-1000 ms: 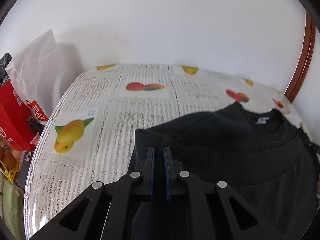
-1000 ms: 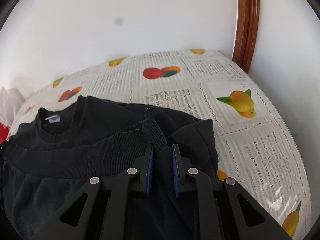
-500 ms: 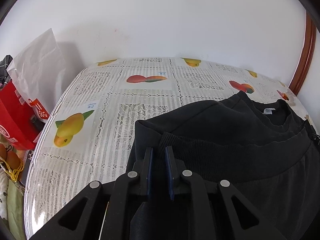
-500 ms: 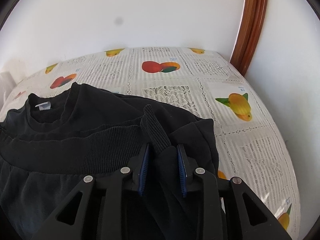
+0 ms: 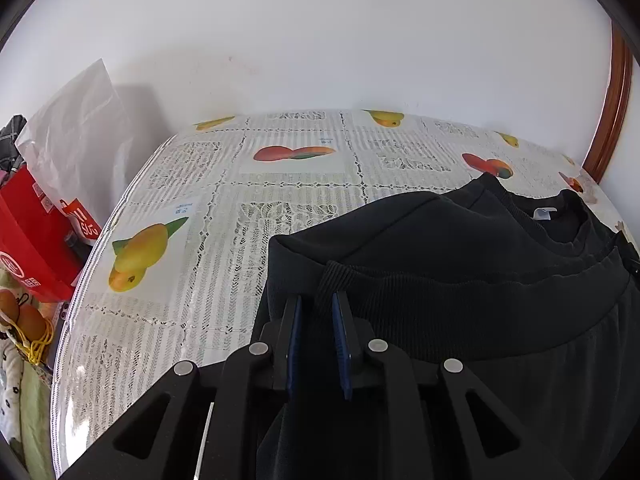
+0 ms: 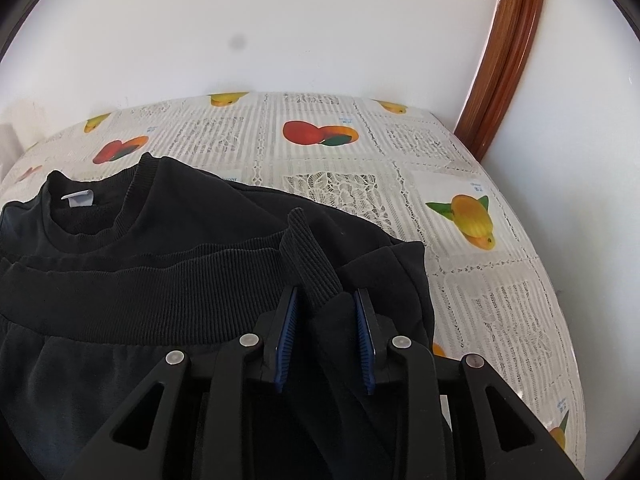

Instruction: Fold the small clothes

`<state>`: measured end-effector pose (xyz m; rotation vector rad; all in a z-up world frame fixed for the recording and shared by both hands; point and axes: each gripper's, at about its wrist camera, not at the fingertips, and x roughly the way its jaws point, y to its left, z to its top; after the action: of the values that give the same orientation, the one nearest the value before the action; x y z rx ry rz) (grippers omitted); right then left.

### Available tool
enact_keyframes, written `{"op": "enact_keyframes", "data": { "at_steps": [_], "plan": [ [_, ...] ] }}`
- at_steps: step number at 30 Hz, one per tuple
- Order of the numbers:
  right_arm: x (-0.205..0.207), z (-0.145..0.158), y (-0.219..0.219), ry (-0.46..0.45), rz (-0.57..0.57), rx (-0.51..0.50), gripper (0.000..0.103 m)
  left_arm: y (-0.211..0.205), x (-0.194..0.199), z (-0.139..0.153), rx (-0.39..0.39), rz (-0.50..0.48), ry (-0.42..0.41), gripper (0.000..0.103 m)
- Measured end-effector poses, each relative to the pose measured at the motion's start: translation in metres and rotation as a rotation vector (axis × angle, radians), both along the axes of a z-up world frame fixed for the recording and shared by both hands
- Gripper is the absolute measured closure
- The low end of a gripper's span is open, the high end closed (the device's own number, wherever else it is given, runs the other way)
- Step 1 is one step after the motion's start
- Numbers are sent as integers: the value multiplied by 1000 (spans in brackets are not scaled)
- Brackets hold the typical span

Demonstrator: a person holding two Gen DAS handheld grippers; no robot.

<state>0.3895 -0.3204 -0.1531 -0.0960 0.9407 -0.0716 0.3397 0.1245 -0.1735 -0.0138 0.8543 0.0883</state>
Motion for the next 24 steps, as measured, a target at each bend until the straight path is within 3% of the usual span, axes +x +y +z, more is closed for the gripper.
{"op": "enact_keyframes", "data": {
  "at_steps": [24],
  "plan": [
    [0, 1, 3, -9, -9, -43, 72, 0, 1, -1, 3, 4, 2, 82]
  ]
}}
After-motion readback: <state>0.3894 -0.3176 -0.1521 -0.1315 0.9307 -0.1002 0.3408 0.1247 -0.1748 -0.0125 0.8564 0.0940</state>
